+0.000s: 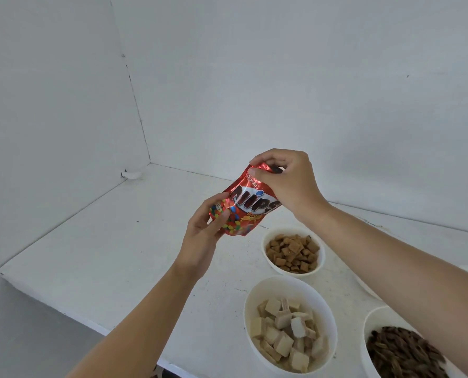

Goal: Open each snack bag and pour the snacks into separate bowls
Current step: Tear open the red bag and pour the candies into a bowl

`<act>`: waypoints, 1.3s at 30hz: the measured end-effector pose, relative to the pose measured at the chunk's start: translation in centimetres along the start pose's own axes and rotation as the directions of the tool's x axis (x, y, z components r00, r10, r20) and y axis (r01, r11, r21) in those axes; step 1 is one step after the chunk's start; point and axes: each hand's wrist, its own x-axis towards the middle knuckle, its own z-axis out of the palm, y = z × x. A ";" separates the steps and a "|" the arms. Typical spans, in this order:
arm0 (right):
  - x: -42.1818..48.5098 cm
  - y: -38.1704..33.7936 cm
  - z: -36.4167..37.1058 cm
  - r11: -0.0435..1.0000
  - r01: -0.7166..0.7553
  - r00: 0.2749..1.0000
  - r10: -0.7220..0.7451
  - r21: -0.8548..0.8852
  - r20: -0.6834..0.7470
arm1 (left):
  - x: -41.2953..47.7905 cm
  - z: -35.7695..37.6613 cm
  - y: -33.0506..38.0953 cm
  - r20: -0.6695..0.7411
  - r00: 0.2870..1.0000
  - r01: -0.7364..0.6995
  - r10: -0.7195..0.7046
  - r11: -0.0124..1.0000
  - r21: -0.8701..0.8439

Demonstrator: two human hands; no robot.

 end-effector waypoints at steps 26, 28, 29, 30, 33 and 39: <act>-6.3 4.9 -27.1 0.983 -0.156 0.988 0.155 0.094 0.018 | 0.6 23.8 -3.3 0.184 0.978 0.067 -0.096 0.985 0.156; -7.1 5.7 -29.4 0.976 -0.176 0.984 0.176 0.127 0.005 | 0.2 26.2 -4.0 0.188 0.977 0.066 -0.098 0.983 0.169; -7.5 6.2 -30.5 0.973 -0.185 0.982 0.187 0.140 0.001 | 0.0 27.3 -4.4 0.188 0.977 0.069 -0.101 0.982 0.173; -7.9 6.7 -31.5 0.970 -0.193 0.981 0.195 0.146 -0.004 | -0.2 28.4 -4.8 0.190 0.976 0.072 -0.106 0.981 0.179; -9.1 8.1 -34.4 0.962 -0.219 0.974 0.224 0.161 -0.014 | -0.7 31.3 -6.1 0.188 0.974 0.091 -0.129 0.975 0.201; -10.9 11.4 -39.2 0.942 -0.277 0.957 0.288 0.187 -0.031 | -1.5 35.8 -8.5 0.199 0.965 0.108 -0.170 0.951 0.288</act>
